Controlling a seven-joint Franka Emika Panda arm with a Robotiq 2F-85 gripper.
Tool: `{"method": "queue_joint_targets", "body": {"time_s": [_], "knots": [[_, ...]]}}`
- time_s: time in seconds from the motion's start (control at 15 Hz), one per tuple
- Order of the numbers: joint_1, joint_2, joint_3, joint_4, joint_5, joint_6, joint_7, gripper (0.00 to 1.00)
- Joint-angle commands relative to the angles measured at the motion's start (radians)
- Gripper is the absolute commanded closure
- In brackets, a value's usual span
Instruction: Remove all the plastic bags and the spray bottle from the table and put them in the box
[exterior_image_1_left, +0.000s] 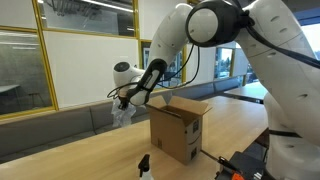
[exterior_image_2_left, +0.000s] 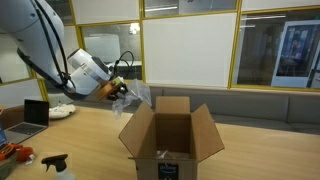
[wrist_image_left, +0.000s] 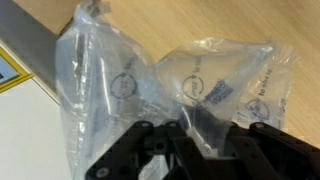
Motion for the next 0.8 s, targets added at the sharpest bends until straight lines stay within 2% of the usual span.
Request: {"method": "queue_joint_targets", "body": {"time_s": [0.0, 0.2, 0.4, 0.6, 0.73], "knots": [[-0.034, -0.134, 0.024, -0.024, -0.144, -0.103, 0.102, 0.89], [-0.119, -0.26, 0.094, -0.067, -0.242, -0.195, 0.133, 0.89], [-0.249, -0.389, 0.193, -0.14, -0.266, -0.264, 0.104, 0.89], [-0.399, -0.502, 0.289, -0.252, -0.142, -0.212, -0.038, 0.88], [-0.479, -0.568, 0.326, -0.33, 0.004, -0.149, -0.184, 0.88]]}}
